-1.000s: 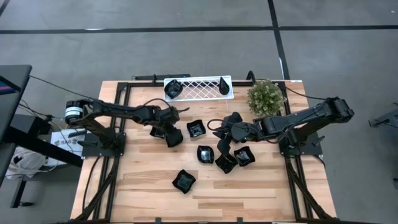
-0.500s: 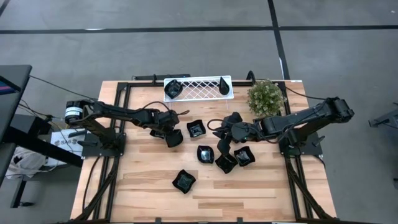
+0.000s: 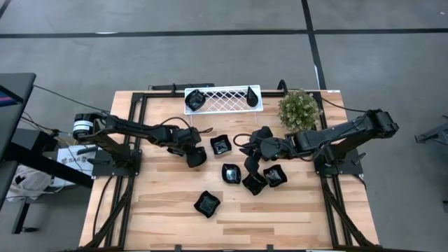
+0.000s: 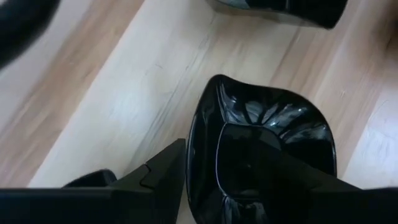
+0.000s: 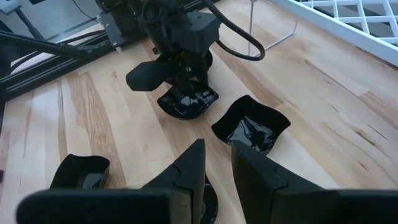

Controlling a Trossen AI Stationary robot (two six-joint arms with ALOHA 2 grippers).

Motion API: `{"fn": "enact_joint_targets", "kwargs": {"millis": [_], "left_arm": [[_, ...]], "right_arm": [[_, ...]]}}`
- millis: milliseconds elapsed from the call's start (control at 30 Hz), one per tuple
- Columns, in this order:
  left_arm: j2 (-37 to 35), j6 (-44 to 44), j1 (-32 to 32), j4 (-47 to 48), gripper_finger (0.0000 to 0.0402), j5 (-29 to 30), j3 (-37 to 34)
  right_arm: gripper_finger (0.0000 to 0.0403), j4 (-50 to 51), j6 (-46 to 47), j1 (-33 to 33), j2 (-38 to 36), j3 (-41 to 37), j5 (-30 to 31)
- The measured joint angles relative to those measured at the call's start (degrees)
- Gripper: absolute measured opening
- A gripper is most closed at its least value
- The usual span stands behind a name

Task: Pick & Place Mini shaped plates
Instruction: Stack the black leaf shaped plate on top of the black leaf shaped plate on the shelf

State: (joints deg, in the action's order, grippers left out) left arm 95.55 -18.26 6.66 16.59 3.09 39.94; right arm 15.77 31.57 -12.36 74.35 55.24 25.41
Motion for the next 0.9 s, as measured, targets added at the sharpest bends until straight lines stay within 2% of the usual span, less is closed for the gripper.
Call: {"fn": "enact_joint_targets", "kwargs": {"millis": [200, 367, 533, 667, 900], "left_arm": [[0.0, 0.0, 0.0, -0.4, 0.0176, -0.3, 0.0], [0.0, 0.0, 0.0, -0.9, 0.0163, -4.1, 0.0], [0.0, 0.0, 0.0, -1.1, 0.0119, -4.9, 0.0], [0.0, 0.0, 0.0, -1.6, 0.0079, -7.7, 0.0], [0.0, -0.2, 0.0, -2.0, 0.0012, -8.0, 0.0]], "right_arm": [[0.0074, 0.0, 0.0, 0.0, 0.0, 0.0, 0.0], [0.0074, 0.0, 0.7, 0.0, 0.0, 0.0, 0.0], [0.0074, 0.0, 0.7, 0.0, 0.0, 0.0, 0.0], [0.0074, 0.0, 0.6, 0.0, 0.0, 0.0, 0.0], [0.0074, 0.0, 0.4, 0.0, 0.0, 0.0, 0.0]]}}
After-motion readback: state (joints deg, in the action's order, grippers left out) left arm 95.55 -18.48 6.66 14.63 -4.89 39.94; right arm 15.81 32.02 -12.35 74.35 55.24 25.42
